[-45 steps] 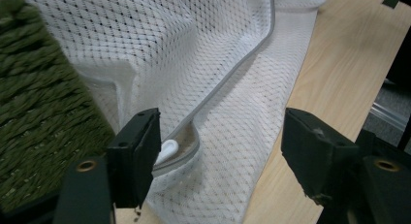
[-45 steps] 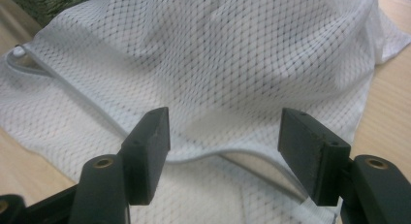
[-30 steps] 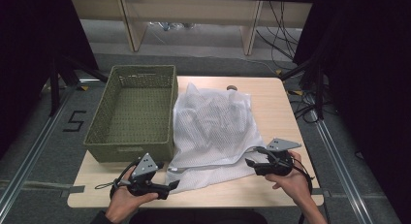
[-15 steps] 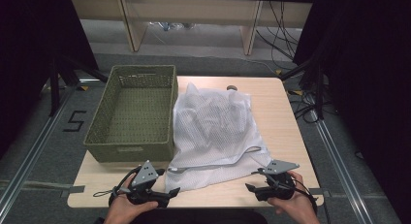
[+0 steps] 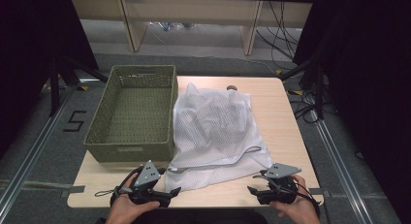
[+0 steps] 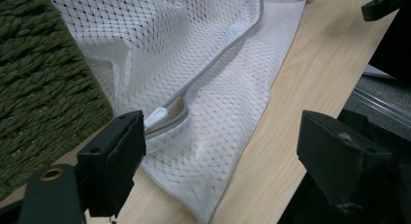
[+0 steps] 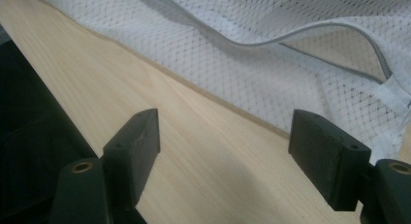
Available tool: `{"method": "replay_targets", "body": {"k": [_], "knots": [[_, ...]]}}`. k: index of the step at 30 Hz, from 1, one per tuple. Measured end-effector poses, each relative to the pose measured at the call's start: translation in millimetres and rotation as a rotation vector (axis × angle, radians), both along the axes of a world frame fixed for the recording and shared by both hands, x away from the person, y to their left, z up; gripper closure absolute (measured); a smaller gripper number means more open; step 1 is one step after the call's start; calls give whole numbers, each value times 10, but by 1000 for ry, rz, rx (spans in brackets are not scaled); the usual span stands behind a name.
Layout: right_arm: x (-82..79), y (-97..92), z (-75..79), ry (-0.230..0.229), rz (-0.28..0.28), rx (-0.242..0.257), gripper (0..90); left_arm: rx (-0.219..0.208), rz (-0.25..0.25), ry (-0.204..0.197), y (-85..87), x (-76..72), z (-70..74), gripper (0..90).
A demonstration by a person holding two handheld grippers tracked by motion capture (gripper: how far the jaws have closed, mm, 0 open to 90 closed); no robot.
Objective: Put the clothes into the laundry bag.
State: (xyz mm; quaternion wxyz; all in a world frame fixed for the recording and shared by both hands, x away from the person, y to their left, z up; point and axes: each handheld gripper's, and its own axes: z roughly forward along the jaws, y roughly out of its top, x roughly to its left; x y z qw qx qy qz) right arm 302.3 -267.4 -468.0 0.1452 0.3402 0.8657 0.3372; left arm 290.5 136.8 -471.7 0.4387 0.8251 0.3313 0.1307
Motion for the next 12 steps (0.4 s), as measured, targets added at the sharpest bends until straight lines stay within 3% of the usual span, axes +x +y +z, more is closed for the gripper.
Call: {"method": "replay_targets", "body": {"k": [2, 5, 12], "knots": [[2, -1, 2, -4, -2, -1, 281, 2, 1, 2, -2, 2, 2, 179], [23, -2, -7, -15, 26, 11, 281, -34, 8, 4, -25, -2, -10, 179], [17, -12, 15, -27, -2, 10, 281, -43, 8, 7, -30, 3, -14, 179]]}}
